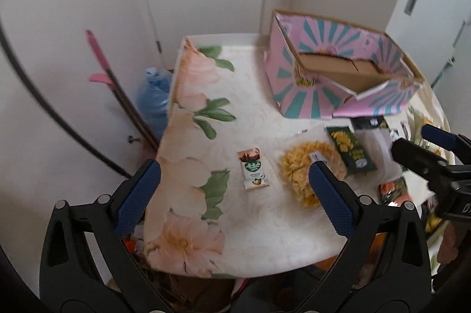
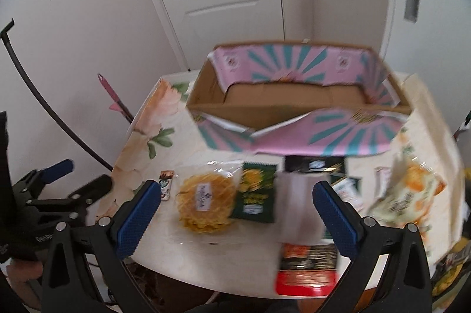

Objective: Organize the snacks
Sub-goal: 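Move the left tool to the small juice carton while the right tool moves to the waffle packet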

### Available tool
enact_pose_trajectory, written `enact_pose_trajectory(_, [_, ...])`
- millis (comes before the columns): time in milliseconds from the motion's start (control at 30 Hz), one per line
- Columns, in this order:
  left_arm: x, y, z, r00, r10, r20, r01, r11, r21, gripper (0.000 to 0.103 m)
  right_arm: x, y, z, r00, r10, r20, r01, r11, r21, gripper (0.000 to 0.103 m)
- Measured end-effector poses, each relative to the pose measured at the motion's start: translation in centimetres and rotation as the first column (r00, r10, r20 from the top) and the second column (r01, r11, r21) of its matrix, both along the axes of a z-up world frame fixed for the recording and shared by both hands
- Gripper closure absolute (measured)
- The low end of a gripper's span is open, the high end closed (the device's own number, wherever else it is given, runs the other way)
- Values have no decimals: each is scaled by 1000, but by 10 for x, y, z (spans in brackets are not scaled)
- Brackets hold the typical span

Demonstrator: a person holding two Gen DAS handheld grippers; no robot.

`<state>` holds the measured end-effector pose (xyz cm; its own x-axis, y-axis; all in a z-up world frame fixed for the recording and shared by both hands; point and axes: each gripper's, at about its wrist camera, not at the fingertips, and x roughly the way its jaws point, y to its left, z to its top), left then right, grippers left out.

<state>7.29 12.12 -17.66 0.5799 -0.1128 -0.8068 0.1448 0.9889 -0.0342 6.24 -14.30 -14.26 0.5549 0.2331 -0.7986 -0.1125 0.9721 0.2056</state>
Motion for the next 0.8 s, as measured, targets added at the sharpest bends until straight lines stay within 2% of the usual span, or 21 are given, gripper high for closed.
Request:
enact_pose_trajectory(100, [11,-2,-17,998,-55,-19,55,998,0,6,6,11,-20,999,-25,-27,25,1000,-2,1])
enact_pose_trajectory(267, [26,-8,-49,990,-118,-77,118,993,-9,19,20,16,-45,996,-54,-69,55,998,5,13])
enact_pose_trajectory(300, [28,-9,-54,988,-127,-86,127,992,-11,23,22,18,-48,996,-53,-72,53,999,7,16])
enact_pose_trajectory(467, [32,-13,-73,979,-170,-111,169,985,-24,31,26,34,-63,996,-10,-88,13,1000,26,24])
enact_pose_trajectory(567, [34,-14,-79,975,-185,-120,184,983,-22,41,26,46,-70,995,20,-93,-17,999,32,28])
enact_pose_trajectory(633, [35,-14,-84,974,-190,-126,188,982,-26,55,29,52,-75,995,36,-97,-33,999,37,31])
enact_pose_trajectory(800, [37,-12,-92,971,-190,-144,187,982,-39,65,36,62,-85,993,57,-106,-53,998,40,31])
